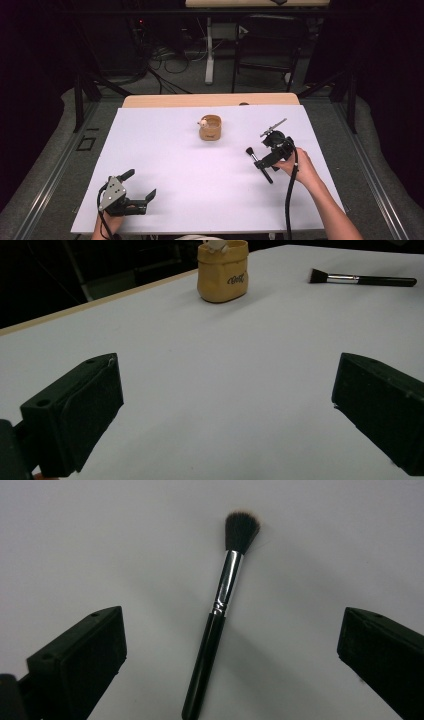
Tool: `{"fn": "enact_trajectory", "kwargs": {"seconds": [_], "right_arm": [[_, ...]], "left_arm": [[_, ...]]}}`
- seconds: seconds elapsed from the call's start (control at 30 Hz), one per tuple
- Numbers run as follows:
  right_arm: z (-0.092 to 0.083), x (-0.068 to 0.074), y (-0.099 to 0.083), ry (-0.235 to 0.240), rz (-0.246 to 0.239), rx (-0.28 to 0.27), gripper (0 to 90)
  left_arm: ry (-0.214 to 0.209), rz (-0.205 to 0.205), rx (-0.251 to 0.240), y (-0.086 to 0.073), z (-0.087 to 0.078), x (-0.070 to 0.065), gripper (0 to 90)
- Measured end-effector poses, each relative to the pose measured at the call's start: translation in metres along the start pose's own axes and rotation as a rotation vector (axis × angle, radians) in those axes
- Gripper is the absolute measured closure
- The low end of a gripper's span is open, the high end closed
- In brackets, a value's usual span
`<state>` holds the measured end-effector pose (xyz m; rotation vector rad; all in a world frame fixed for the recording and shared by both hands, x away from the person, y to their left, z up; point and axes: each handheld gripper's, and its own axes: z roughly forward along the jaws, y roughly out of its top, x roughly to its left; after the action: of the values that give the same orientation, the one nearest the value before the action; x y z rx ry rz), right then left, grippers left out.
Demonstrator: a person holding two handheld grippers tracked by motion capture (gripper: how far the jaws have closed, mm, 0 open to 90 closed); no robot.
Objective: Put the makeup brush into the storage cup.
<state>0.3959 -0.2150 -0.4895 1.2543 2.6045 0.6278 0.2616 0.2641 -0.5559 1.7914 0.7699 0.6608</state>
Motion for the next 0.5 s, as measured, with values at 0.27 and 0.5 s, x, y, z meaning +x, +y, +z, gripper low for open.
{"fn": "enact_trajectory", "kwargs": {"seconds": [0.27,0.5], "right_arm": [[0.010,-0.002,0.007,-0.007,0.029,0.105,5.3],[0.017,0.001,0.010,-0.002,0.040,0.137,22.6]], "left_arm": [[-0.006,0.002,0.002,0.000,0.000,0.000,0.0],[-0.009,0.002,0.003,0.000,0.000,0.000,0.1]]}}
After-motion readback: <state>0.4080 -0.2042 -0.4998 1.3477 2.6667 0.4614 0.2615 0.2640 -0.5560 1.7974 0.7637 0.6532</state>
